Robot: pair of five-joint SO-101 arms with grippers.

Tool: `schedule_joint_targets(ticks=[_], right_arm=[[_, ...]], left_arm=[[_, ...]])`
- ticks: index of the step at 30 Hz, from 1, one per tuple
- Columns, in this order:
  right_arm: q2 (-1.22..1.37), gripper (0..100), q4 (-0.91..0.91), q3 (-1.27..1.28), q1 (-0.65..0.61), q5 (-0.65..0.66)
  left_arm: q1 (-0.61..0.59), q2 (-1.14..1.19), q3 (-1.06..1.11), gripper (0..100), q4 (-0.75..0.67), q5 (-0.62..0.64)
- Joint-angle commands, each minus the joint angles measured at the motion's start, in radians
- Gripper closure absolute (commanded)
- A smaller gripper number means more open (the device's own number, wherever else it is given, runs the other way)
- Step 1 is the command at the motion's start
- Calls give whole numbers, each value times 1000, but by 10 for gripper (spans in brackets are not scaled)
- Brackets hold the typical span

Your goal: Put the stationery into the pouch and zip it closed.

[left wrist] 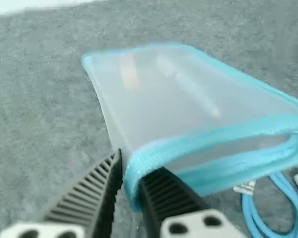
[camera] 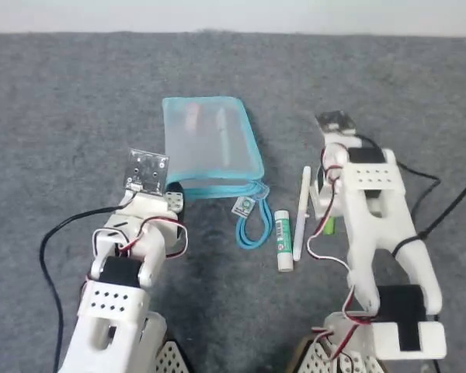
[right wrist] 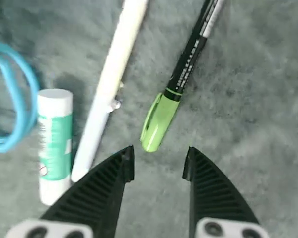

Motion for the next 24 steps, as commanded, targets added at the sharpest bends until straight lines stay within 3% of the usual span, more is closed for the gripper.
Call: schedule_joint_targets(ticks=[1,13,18,24], right_arm=[[8,840,-70,21,22,31],[245,846,-232,3,30,26],[239,991,-228,2,36,25],[137,991,-159,-11,88,25]], left_arm=[[-6,-5,-15,989,-23,-2],[-6,-5,-13,989,-23,-2],[-6,-5,-13,989,-23,-2],[-6,-5,-13,989,-25,-2]])
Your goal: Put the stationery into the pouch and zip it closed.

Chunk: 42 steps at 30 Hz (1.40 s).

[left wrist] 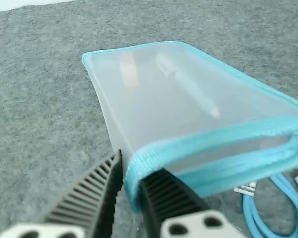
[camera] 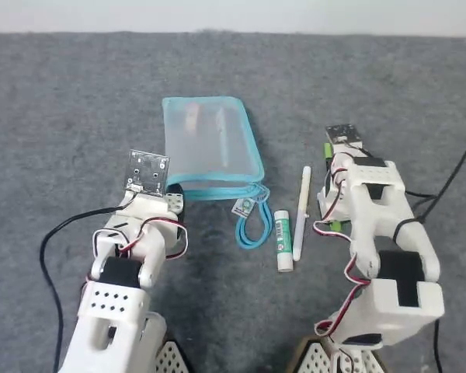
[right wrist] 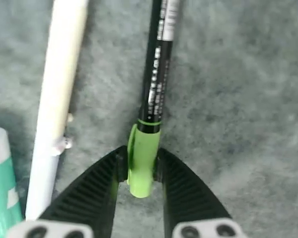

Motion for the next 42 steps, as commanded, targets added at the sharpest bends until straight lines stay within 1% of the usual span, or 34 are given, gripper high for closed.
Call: schedule_joint_targets(ticks=[1,6,10,11,14,18,20,32,39,42], right_arm=[[-134,991,67,-25,8,11],[-398,991,199,-25,-44,18],[-644,991,321,-25,-137,21],[-694,991,351,-25,-171,26],[-814,991,449,-25,-326,106],[-849,991,578,-25,-535,169],[-849,991,604,-25,-585,167],[-854,991,590,-25,-615,173],[-862,991,595,-20,-722,173],[-849,991,591,-18,-719,172]], left_arm=[[-6,-5,-18,989,-25,-2],[-6,-5,-16,989,-25,-2],[-6,-5,-16,989,-25,-2],[-6,-5,-16,989,-25,-2],[-2,-3,-16,989,-25,-2],[-3,-3,-16,989,-25,-2],[-3,-3,-16,989,-23,-2],[-2,-2,-16,989,-23,-2],[-2,-5,-16,989,-23,-2],[-5,-5,-16,989,-23,-2]])
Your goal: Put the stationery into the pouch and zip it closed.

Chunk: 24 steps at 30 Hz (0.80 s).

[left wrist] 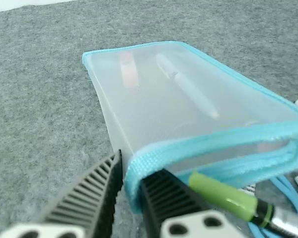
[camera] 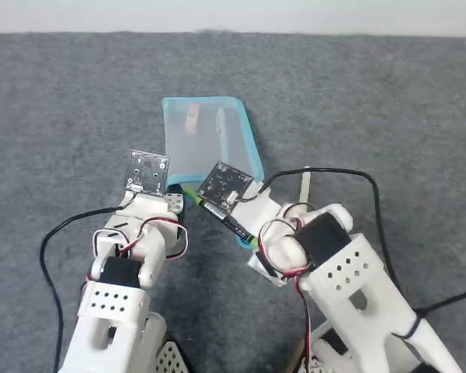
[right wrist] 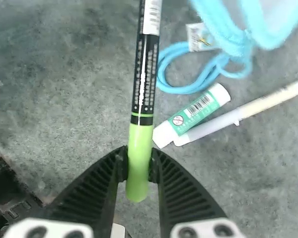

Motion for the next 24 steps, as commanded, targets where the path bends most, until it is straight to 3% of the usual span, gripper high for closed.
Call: schedule_joint_targets(ticks=[1,12,19,24], right_arm=[[-33,991,-2,-15,2,20],[81,991,-39,-14,160,14],[214,991,-53,-112,157,14],[77,991,-25,-91,120,32]], left_arm=[[-5,-5,-16,989,-23,-2],[0,-5,-16,989,-23,-2],[-2,-3,-16,989,-23,-2],[-2,-5,-16,989,-23,-2]])
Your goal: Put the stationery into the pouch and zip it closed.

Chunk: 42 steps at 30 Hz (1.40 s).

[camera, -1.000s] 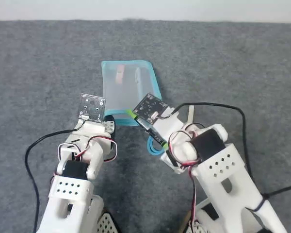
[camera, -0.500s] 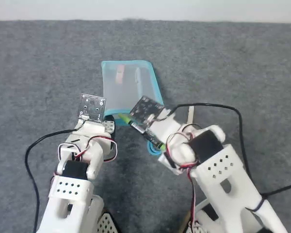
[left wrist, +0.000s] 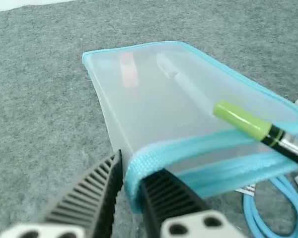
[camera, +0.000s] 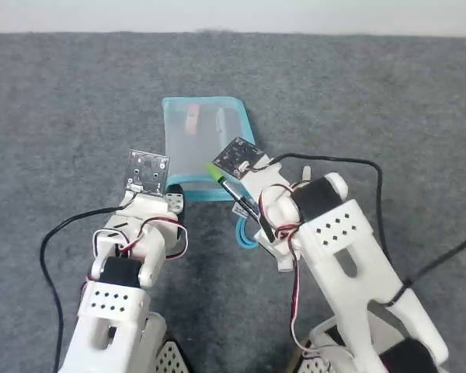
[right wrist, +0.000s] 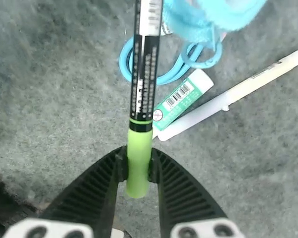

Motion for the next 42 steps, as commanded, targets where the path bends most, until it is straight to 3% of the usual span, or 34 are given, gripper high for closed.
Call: schedule_joint_targets(ticks=[1,9,19,27,34,42], right_arm=[[-151,991,38,-17,-41,51],[-283,991,61,189,-54,112],[-127,991,24,87,-53,77],[231,991,61,-259,-51,-51],[587,987,242,-766,-51,-121],[831,939,246,-1108,-58,-233]], left_arm=[[0,-5,-16,989,-23,-2],[2,-5,-16,989,-26,-2],[2,-5,-16,989,-26,-2],[2,-5,-16,989,-26,-2],[2,-5,-16,989,-26,-2],[3,-5,-16,989,-26,-3]])
